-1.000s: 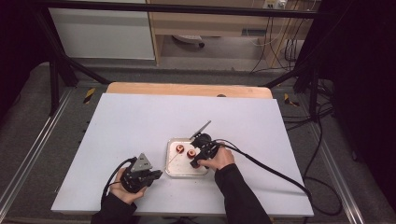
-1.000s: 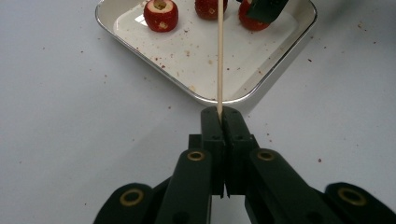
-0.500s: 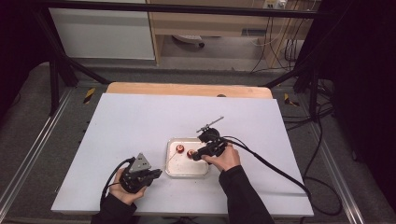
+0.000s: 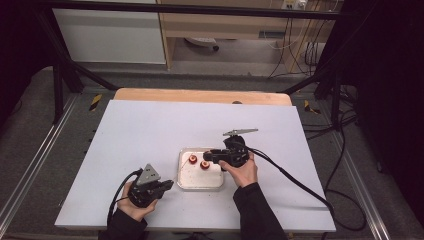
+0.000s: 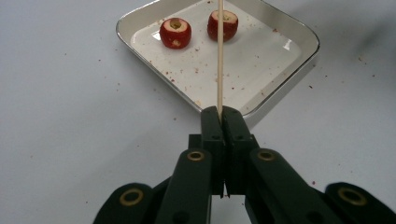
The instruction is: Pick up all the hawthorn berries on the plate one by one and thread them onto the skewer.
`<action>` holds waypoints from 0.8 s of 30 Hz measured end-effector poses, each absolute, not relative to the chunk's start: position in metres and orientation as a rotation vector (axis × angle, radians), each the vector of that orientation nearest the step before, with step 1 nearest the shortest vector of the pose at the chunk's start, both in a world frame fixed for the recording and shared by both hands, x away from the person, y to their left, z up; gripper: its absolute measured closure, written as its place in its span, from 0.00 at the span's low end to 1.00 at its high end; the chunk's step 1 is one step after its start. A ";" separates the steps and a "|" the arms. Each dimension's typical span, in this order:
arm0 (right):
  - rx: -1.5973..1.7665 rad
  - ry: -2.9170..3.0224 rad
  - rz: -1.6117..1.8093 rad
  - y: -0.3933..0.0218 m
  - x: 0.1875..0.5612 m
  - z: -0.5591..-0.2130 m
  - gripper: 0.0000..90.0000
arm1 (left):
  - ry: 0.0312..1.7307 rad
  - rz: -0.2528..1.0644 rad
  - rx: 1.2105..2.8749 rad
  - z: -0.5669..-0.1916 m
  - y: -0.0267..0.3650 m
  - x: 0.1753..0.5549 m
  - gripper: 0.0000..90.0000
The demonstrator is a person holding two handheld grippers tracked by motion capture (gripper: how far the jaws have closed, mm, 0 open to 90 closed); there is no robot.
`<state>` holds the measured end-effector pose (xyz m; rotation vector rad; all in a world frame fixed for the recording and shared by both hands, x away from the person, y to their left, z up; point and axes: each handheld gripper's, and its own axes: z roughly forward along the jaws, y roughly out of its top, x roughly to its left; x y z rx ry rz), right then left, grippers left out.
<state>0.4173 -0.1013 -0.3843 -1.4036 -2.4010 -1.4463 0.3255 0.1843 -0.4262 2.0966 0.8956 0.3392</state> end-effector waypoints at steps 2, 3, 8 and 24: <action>-1.423 -2.353 -1.501 -0.102 0.417 -0.385 0.68 | 0.908 0.335 2.083 -0.426 0.184 0.325 0.99; -1.428 -2.330 -1.526 -0.102 0.417 -0.386 0.68 | 0.913 0.334 2.075 -0.426 0.183 0.325 0.99; -1.447 -2.239 -1.635 -0.103 0.417 -0.387 0.68 | 0.951 0.326 2.029 -0.426 0.183 0.323 0.99; -1.499 -1.990 -1.887 -0.102 0.414 -0.387 0.68 | 0.972 0.325 1.959 -0.426 0.170 0.319 0.98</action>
